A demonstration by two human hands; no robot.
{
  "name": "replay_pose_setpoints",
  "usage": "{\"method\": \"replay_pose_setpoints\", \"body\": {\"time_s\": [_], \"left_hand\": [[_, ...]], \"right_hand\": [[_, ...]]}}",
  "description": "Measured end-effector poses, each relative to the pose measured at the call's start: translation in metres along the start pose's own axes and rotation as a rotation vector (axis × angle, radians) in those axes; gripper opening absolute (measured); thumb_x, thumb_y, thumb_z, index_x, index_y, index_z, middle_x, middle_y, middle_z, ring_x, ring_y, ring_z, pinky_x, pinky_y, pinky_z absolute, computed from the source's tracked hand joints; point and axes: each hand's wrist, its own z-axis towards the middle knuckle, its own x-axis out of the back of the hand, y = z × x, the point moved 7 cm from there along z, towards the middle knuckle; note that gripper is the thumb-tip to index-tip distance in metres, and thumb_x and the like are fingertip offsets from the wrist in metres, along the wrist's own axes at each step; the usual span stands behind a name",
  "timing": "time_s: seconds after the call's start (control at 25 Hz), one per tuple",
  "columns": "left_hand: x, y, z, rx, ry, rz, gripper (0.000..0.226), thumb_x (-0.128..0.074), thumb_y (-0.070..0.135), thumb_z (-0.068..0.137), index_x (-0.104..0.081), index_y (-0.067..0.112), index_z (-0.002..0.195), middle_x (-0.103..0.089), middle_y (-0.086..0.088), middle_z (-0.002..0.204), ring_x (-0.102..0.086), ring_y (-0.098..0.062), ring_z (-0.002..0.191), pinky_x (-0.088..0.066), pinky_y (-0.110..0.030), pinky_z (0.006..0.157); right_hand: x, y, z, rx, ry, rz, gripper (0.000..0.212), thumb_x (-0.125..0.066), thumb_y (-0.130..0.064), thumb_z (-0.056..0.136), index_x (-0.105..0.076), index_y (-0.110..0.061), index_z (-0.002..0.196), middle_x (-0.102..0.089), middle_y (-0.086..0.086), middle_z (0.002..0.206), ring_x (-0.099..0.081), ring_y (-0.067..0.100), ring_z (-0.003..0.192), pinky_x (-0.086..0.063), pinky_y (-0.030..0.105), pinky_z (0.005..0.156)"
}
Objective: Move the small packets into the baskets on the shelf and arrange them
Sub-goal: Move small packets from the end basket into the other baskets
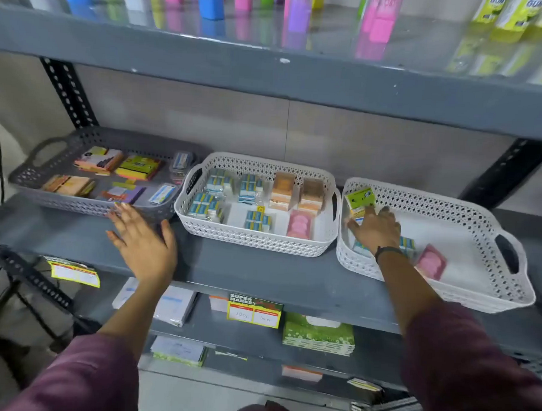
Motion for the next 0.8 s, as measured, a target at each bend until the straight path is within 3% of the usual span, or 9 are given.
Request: {"method": "replay_pose_setpoints", "body": {"time_s": [0.08,0.2,0.4,0.52,0.64,0.8], "left_hand": [[-0.001,-0.005,0.001,0.083,0.001,0.030,0.073,-0.042,0.029,0.093,-0.006,-0.006,0.146,-0.010,-0.024,0.156,-0.005,-0.036,0.146,-0.004,-0.054,0.116],[-0.010,-0.018,0.001,0.128,-0.040,0.086,0.074,-0.042,0.031,0.094,-0.005,-0.005,0.147,-0.008,-0.023,0.157,-0.002,-0.034,0.146,-0.002,-0.053,0.117],[-0.020,-0.039,0.001,0.170,-0.185,0.181,0.077,-0.044,0.036,0.092,-0.007,-0.004,0.147,-0.004,-0.023,0.157,0.002,-0.033,0.147,0.002,-0.051,0.117],[-0.019,-0.057,0.011,0.154,-0.227,0.217,0.079,-0.042,0.042,0.092,-0.008,-0.003,0.147,-0.003,-0.024,0.157,0.003,-0.034,0.146,0.003,-0.050,0.118],[-0.016,-0.074,0.020,0.172,-0.312,0.228,0.080,-0.038,0.049,0.093,-0.010,-0.003,0.147,-0.004,-0.025,0.157,0.001,-0.035,0.146,-0.001,-0.048,0.118],[-0.018,-0.079,0.023,0.167,-0.437,0.277,0.082,-0.031,0.054,0.092,-0.008,-0.001,0.148,-0.001,-0.025,0.157,0.002,-0.036,0.146,-0.003,-0.047,0.117]], "right_hand": [[-0.007,0.006,0.004,-0.019,-0.035,0.017,0.065,-0.055,-0.049,0.086,-0.043,-0.007,0.135,-0.041,0.026,0.140,-0.038,0.040,0.132,-0.036,0.047,0.108],[-0.014,0.007,0.008,0.002,0.010,0.120,0.054,-0.063,-0.035,0.083,-0.048,-0.006,0.125,-0.055,0.026,0.124,-0.049,0.040,0.120,-0.042,0.044,0.100],[0.000,0.016,0.006,-0.053,0.081,0.386,0.045,-0.074,-0.026,0.072,-0.057,-0.008,0.110,-0.057,0.023,0.118,-0.053,0.040,0.112,-0.043,0.039,0.097],[0.023,0.009,-0.010,-0.042,0.240,0.575,0.036,-0.076,-0.020,0.068,-0.061,-0.008,0.098,-0.057,0.021,0.116,-0.051,0.037,0.113,-0.042,0.033,0.093],[0.059,-0.036,-0.036,0.126,0.402,0.657,0.030,-0.076,-0.015,0.063,-0.065,-0.006,0.089,-0.066,0.017,0.100,-0.055,0.033,0.107,-0.042,0.033,0.092],[0.071,-0.156,-0.079,0.430,0.408,0.692,0.026,-0.077,-0.013,0.057,-0.065,-0.002,0.078,-0.067,0.017,0.090,-0.059,0.029,0.092,-0.042,0.027,0.082]]}}
